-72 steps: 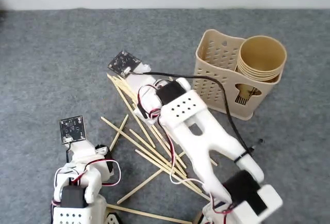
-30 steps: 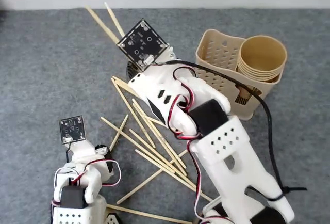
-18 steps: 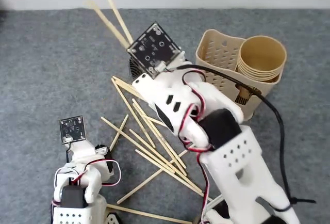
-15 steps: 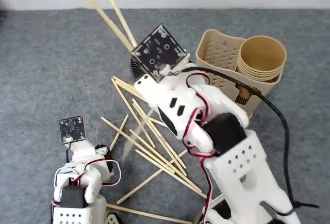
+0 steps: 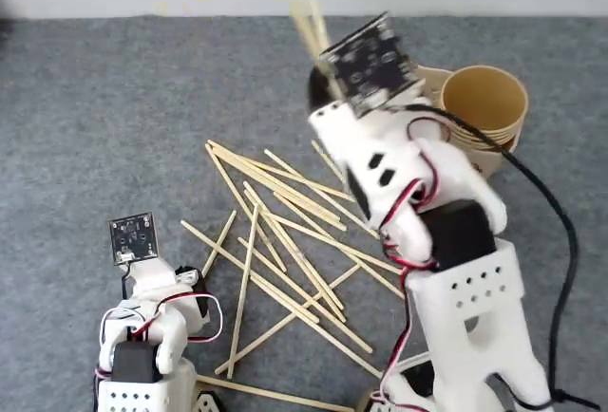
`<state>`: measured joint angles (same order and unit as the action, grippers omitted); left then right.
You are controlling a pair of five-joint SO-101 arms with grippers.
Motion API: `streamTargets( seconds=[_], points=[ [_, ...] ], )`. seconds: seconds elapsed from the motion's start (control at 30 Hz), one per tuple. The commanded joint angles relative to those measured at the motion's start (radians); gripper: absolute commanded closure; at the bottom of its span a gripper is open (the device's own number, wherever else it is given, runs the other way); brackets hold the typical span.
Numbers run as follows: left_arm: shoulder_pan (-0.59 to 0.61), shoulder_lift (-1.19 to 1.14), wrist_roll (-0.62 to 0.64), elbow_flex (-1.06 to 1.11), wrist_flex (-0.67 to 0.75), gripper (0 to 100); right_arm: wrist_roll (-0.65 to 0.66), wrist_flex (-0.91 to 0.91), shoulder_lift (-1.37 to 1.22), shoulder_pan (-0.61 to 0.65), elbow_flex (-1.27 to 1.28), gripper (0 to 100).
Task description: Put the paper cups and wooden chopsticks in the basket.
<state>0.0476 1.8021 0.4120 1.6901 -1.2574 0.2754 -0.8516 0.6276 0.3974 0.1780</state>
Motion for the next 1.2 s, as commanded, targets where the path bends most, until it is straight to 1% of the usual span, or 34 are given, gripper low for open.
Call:
streamTargets(
  seconds=[0.0, 0.27, 0.53, 0.7, 0.9, 1.17],
  points=[
    [-0.002, 0.012, -0.005, -0.008, -0.003, 99, 0.009, 0.097, -0.016, -0.062, -0.064, 99.1],
    [-0.002, 0.012, -0.005, -0.008, -0.003, 99, 0.009, 0.328, -0.159, -0.174, -0.064, 99.1],
    [-0.002, 0.012, -0.005, -0.008, -0.003, 99, 0.008, 0.433, -0.185, -0.182, -0.068, 99.1],
    [-0.002, 0.012, -0.005, -0.008, -0.003, 99, 0.008, 0.415, -0.196, -0.185, -0.140, 99.1],
    [-0.002, 0.012, -0.005, -0.008, -0.003, 99, 0.008, 0.418, -0.217, -0.188, -0.129, 99.1],
    [-0.002, 0.012, -0.005, -0.008, -0.003, 99, -0.002, 0.453, -0.369, -0.266, -0.123, 99.0]
  ],
)
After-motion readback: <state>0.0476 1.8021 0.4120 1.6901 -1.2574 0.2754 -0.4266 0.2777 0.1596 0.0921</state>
